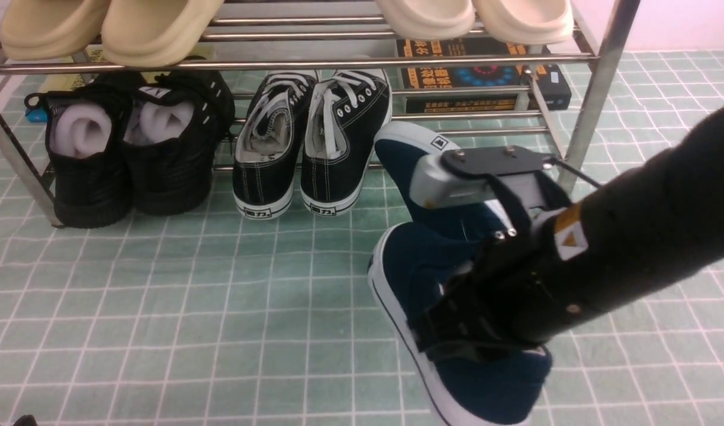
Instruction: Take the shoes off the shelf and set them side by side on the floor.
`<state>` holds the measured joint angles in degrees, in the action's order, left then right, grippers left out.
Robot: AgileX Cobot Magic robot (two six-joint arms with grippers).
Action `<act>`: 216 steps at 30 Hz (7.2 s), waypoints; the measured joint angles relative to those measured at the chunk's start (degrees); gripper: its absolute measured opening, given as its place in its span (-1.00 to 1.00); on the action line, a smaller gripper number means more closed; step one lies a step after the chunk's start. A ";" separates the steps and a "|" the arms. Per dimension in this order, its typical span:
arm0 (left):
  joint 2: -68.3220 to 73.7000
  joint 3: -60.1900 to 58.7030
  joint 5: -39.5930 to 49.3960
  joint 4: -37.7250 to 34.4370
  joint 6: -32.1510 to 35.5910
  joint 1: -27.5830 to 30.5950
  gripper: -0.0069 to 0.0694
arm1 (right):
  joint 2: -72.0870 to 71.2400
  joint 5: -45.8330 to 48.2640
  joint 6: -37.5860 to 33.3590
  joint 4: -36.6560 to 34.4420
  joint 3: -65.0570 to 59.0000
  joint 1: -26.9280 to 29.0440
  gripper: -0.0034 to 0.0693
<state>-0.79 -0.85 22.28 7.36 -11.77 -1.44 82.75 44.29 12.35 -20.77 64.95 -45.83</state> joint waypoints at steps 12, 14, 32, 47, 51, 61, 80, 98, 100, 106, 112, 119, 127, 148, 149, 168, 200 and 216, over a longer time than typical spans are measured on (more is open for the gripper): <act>0.00 0.00 0.00 0.02 0.00 0.00 -0.19 | 10.48 -10.93 0.39 3.01 0.00 -0.05 -0.80; 0.00 0.00 0.00 0.02 0.00 0.00 -0.19 | 11.21 -11.36 0.40 3.44 0.00 -0.05 -0.80; 0.00 0.00 0.00 0.92 0.00 0.00 -0.19 | 14.56 -9.19 2.92 3.03 2.15 0.22 0.09; 0.00 0.00 0.00 1.50 0.00 0.00 -0.19 | 12.69 7.89 3.77 30.53 11.14 4.65 0.65; 0.00 0.00 0.00 1.54 0.00 0.00 -0.19 | 15.76 7.27 8.20 38.59 11.28 4.65 0.65; 0.00 0.00 0.00 1.57 0.00 0.00 -0.19 | 24.79 2.97 24.80 57.03 11.33 4.65 0.65; 0.00 0.00 0.00 1.71 0.00 0.00 -0.19 | 29.53 6.66 37.98 71.48 12.27 5.16 -0.50; 0.00 0.00 0.00 1.75 0.00 0.00 -0.19 | 9.25 26.70 19.00 31.02 12.91 5.50 -0.61; 0.00 0.00 0.00 1.75 0.00 0.00 -0.19 | 10.39 26.52 21.14 26.81 12.71 7.60 -0.61; 0.00 0.00 0.00 1.75 0.00 0.00 -0.19 | 13.25 24.37 21.58 22.78 12.61 14.34 -0.61; 0.00 0.00 0.00 1.75 0.00 0.00 -0.19 | 15.16 23.92 21.58 21.95 12.61 16.74 -0.61; 0.00 0.00 0.00 1.75 0.00 0.00 -0.19 | 20.26 19.81 21.58 18.20 12.61 16.65 -0.61; 0.00 0.00 0.00 1.75 0.00 0.00 -0.19 | 23.87 17.39 23.83 17.95 12.61 16.65 -0.61; 0.00 0.00 0.00 1.81 0.00 0.00 -0.18 | 10.27 25.85 0.80 15.82 24.84 16.65 -0.09; 0.00 0.00 0.00 1.81 0.00 0.00 -0.18 | 7.98 25.89 0.04 15.69 24.22 16.65 -0.19; 0.00 0.00 0.00 1.81 0.00 0.00 -0.18 | -48.89 -22.95 -8.68 12.40 -33.88 16.65 -0.95; 0.00 0.00 0.00 1.91 0.00 0.00 -0.18 | -59.63 -28.24 -9.09 12.40 -44.55 17.14 -0.90; 0.00 0.00 0.00 1.91 0.00 0.00 -0.18 | -75.72 -25.53 -9.09 21.20 -58.99 42.90 -0.88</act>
<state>-0.79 -0.85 22.28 9.27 -11.77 -1.44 7.02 18.76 3.26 0.43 5.95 -2.93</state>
